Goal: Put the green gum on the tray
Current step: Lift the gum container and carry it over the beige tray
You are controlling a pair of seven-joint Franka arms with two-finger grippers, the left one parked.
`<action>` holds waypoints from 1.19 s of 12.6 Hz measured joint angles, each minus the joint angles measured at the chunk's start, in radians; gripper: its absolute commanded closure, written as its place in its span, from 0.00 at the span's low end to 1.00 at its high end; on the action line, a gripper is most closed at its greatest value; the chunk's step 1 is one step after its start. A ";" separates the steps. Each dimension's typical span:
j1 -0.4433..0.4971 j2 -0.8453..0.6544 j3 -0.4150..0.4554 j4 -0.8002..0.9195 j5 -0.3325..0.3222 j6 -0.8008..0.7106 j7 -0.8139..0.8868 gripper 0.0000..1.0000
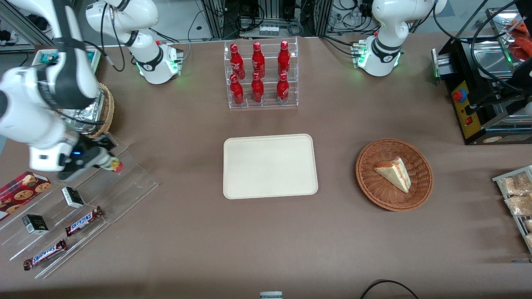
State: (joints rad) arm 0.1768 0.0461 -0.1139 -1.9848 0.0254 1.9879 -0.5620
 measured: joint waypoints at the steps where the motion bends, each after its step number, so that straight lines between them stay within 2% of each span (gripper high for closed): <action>1: 0.046 0.012 0.001 0.003 0.009 0.000 0.085 1.00; 4: 0.204 0.073 0.002 0.060 0.016 0.001 0.366 1.00; 7: 0.336 0.181 0.002 0.162 0.082 0.003 0.623 1.00; 12: 0.486 0.396 0.002 0.366 0.111 0.010 0.965 1.00; 15: 0.536 0.480 0.001 0.423 0.166 0.070 1.073 1.00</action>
State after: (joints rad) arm 0.7126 0.5262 -0.1130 -1.5614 0.1913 2.0582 0.5112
